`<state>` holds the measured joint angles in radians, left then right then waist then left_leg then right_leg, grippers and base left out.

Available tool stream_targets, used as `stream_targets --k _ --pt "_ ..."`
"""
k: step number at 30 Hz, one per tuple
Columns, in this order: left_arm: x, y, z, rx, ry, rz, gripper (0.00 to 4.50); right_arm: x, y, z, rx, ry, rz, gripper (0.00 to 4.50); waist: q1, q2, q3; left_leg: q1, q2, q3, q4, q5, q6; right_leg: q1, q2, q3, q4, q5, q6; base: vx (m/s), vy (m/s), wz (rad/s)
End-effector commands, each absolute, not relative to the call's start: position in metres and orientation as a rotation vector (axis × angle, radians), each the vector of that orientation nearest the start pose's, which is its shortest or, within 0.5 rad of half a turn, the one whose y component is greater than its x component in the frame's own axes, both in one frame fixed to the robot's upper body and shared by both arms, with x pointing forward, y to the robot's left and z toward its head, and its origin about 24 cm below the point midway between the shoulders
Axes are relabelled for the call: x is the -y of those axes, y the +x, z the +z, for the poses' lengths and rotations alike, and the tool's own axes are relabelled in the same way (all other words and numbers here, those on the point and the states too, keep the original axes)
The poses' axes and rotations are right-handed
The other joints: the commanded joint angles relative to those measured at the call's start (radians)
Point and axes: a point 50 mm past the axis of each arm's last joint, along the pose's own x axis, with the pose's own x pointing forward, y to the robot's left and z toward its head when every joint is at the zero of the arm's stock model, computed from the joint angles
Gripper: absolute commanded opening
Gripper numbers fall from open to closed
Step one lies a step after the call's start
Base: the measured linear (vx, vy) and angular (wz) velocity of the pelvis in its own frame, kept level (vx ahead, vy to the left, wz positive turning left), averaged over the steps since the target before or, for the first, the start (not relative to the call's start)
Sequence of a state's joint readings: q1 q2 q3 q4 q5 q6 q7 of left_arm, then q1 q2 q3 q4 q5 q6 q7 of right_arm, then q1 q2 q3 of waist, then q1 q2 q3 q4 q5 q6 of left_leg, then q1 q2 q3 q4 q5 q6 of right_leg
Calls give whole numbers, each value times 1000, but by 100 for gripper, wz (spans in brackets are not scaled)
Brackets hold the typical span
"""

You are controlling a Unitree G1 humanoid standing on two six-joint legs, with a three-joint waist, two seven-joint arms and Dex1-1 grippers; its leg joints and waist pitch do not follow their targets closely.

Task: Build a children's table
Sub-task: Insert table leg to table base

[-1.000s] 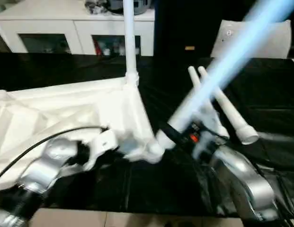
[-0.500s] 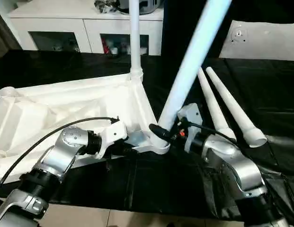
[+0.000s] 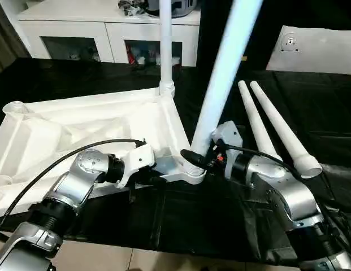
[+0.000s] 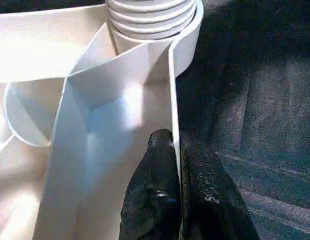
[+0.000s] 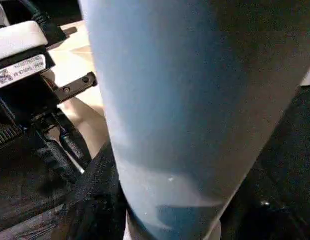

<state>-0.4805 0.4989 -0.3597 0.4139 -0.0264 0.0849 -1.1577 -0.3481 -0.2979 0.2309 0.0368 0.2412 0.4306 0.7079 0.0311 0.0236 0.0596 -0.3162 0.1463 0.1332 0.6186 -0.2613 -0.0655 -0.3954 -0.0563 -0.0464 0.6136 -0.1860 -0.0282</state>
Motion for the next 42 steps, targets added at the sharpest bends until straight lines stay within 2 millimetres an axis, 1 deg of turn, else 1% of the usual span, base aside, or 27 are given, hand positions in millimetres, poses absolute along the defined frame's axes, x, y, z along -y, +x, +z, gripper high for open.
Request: stream_targets --k 1,4,5,7,11,15,16,17,19,29,35,40,42 --pt "-143 297 53 -392 506 -1365 0 102 279 50 -391 -96 1000 190 -2 -12 -54 -25 62 -7 -83 -56 32 57 -88 60 -81 -303 -181 0 0 0" --pt "-143 296 53 -392 511 -1372 0 103 281 52 -384 -97 996 190 -3 -14 -55 -26 63 -7 -84 -59 30 57 -87 59 -80 -304 -177 0 0 0" --pt "-143 296 53 -392 512 -1375 0 103 282 52 -384 -96 996 190 -2 -11 -55 -26 64 -8 -85 -59 30 56 -88 60 -80 -301 -180 0 0 0" --pt "-143 296 53 -388 513 -1384 0 103 283 53 -394 -92 1002 190 -3 -15 -55 -26 63 -7 -85 -57 30 56 -86 59 -79 -293 -180 0 0 0" --pt "-143 296 54 -390 525 -1390 0 105 283 54 -413 -88 1028 190 -2 -14 -56 -26 63 -5 -84 -52 32 57 -86 59 -78 -281 -187 0 0 0" --pt "-144 297 53 -392 534 -1384 0 107 282 57 -409 -81 1038 190 1 -14 -58 -26 65 -2 -83 -37 34 57 -87 60 -75 -249 -193 0 0 0" --pt "-144 297 53 -392 534 -1384 0 107 282 58 -404 -77 1039 190 1 -14 -58 -26 66 -2 -84 -37 33 57 -87 59 -75 -248 -195 0 0 0" --pt "-144 297 53 -392 534 -1384 0 107 282 58 -404 -77 1039 190 2 -11 -58 -25 65 -2 -84 -38 33 56 -87 59 -75 -247 -196 0 0 0" --pt "-144 297 53 -393 534 -1387 0 108 282 59 -396 -74 1035 190 1 -14 -58 -24 65 -1 -84 -44 30 57 -86 59 -76 -245 -200 0 0 0" --pt "-146 296 53 -397 542 -1398 0 110 287 66 -373 -63 1019 190 2 -12 -57 -25 66 0 -85 -46 26 56 -86 59 -76 -244 -203 0 0 0" --pt "-145 296 53 -394 546 -1405 0 107 287 60 -389 -38 1017 190 3 -11 -57 -25 66 0 -85 -44 25 57 -87 59 -75 -241 -206 0 0 0" --pt "-145 295 53 -394 548 -1408 0 107 287 56 -404 -6 1007 190 2 -13 -56 -25 66 0 -87 -64 22 56 -87 59 -80 -279 -196 0 0 0" --pt "-146 294 53 -394 548 -1411 0 112 284 44 -447 39 980 190 3 -10 -57 -23 66 0 -88 -66 22 54 -88 59 -82 -285 -194 0 0 0"
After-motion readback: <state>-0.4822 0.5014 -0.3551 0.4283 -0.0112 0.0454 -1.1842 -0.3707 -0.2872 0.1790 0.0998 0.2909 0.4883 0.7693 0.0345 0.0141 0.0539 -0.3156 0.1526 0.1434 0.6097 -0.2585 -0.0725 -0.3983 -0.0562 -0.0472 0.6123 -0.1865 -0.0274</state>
